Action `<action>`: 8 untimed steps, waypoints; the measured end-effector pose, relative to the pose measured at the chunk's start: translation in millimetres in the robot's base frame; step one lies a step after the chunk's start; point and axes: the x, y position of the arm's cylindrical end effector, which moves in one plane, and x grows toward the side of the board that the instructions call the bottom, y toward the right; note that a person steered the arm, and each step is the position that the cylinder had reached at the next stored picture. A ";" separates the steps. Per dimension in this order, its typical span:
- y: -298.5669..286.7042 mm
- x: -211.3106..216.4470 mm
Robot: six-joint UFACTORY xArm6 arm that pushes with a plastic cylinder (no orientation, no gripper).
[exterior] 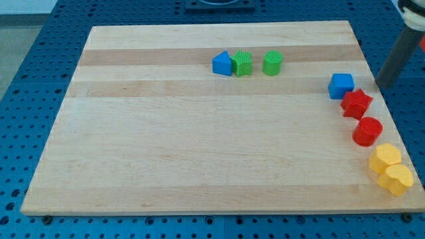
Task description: Move the blue cube towards the green circle
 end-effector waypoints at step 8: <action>-110.2 12.0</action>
